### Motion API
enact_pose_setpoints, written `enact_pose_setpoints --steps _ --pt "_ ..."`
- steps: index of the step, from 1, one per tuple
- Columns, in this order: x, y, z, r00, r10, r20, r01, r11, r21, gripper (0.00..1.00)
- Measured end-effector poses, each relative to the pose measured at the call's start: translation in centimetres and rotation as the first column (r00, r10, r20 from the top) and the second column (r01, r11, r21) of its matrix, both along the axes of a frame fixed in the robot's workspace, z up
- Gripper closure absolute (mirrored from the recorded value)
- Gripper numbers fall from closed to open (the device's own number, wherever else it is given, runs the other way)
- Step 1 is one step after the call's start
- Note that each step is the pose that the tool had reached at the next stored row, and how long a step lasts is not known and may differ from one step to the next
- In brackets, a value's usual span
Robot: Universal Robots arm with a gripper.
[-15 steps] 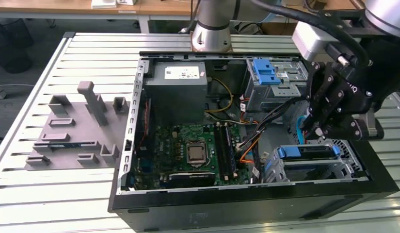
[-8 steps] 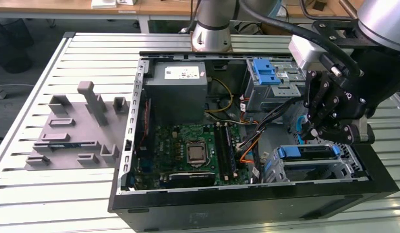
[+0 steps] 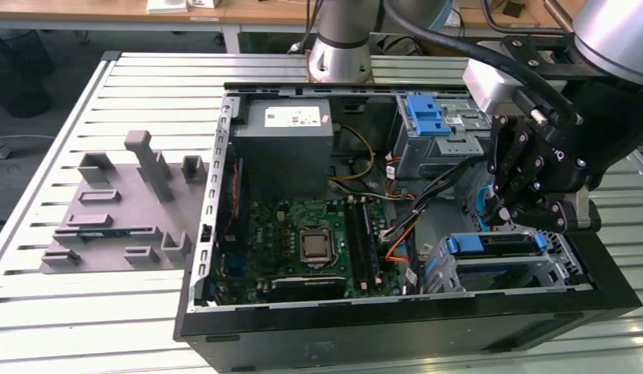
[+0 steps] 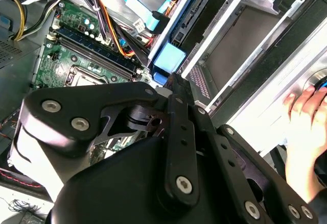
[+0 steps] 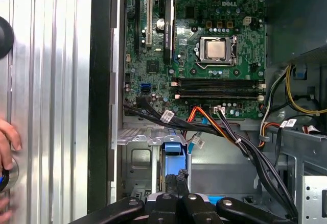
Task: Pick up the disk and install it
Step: 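Insert the first disk wire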
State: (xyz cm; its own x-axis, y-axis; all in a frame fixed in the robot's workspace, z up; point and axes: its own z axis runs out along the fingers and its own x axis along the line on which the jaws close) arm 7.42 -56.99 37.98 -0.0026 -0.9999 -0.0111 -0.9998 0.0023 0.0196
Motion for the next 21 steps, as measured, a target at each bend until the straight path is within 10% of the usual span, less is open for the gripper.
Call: enact_pose_setpoints --steps 7,21 --pt "0.2 -0.01 -0.03 1.0 0.0 0.0 0.0 1.0 0.0002 0.89" --pt "4.22 0.51 -0.25 1.0 0.0 0.0 0.0 1.0 -0.0005 0.89"
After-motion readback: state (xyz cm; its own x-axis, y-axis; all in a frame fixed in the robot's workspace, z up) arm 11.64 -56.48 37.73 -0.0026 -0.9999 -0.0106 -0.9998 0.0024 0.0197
